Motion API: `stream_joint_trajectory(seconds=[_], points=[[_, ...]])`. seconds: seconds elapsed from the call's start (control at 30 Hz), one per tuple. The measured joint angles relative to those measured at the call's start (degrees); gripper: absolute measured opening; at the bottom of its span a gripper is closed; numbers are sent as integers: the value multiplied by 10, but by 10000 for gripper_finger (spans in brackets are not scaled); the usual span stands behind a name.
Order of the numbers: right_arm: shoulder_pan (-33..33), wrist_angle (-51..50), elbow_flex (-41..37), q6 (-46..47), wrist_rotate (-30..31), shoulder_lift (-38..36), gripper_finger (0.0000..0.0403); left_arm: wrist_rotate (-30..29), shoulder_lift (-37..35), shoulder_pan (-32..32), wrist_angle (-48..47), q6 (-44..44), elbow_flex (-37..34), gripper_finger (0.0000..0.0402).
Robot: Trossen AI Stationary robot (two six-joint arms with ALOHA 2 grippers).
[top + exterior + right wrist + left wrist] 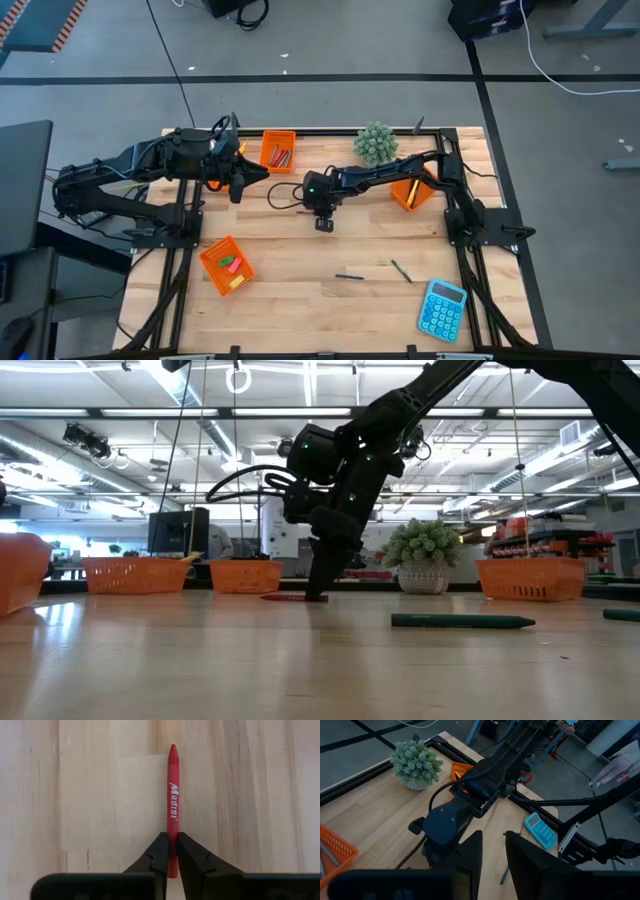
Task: Sort crayons/erasers/pens/pencils in bins
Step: Put the red crayon into the middle orange bin
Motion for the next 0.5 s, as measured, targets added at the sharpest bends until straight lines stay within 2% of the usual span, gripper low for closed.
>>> stream_joint_trajectory(seconds=[0.5], points=[[-2,-31,-2,69,-43,-65,35,0,-1,0,0,41,0,86]])
